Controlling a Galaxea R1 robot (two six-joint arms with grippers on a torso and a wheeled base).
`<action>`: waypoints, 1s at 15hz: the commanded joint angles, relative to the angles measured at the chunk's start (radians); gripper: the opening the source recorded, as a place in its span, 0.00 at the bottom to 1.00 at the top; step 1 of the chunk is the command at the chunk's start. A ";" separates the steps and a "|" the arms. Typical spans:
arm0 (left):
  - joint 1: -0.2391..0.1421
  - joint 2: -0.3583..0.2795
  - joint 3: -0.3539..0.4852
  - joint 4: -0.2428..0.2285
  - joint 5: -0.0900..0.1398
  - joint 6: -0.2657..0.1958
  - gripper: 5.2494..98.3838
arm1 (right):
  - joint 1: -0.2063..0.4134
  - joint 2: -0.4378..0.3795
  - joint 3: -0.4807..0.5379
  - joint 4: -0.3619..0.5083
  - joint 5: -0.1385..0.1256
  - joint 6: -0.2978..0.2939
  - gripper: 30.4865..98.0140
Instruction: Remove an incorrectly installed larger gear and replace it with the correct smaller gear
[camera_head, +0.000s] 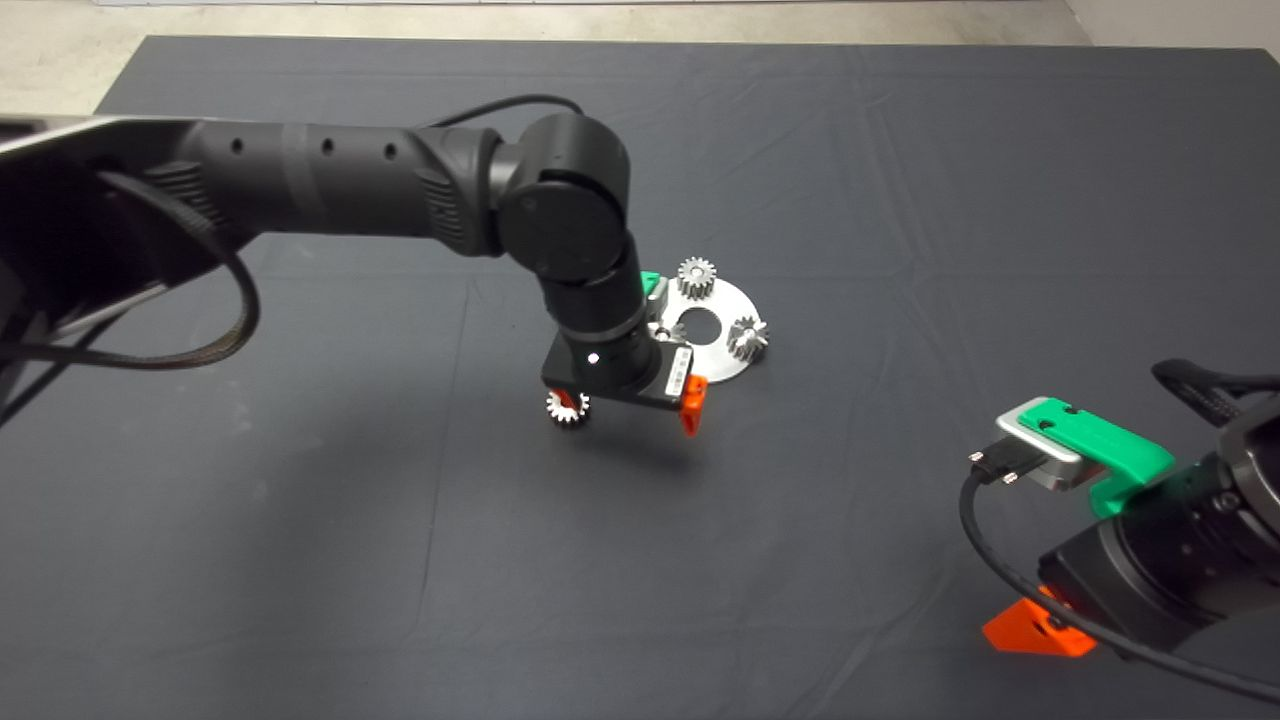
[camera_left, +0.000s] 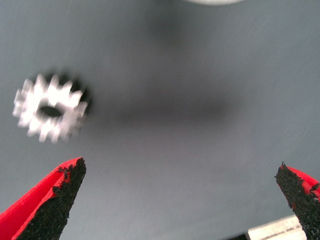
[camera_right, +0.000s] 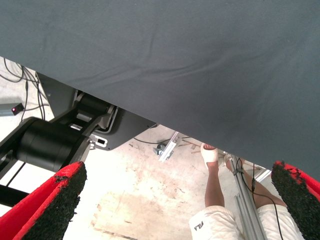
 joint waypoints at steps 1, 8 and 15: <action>-0.018 0.046 -0.091 0.001 0.008 0.078 1.00 | 0.014 0.003 0.001 -0.003 -0.126 0.001 0.99; -0.018 0.102 -0.184 0.055 0.000 0.198 1.00 | -0.017 0.003 0.001 -0.002 -0.126 0.001 0.99; -0.016 0.102 -0.260 0.060 -0.044 0.242 1.00 | -0.025 0.001 0.001 -0.001 -0.126 0.001 0.99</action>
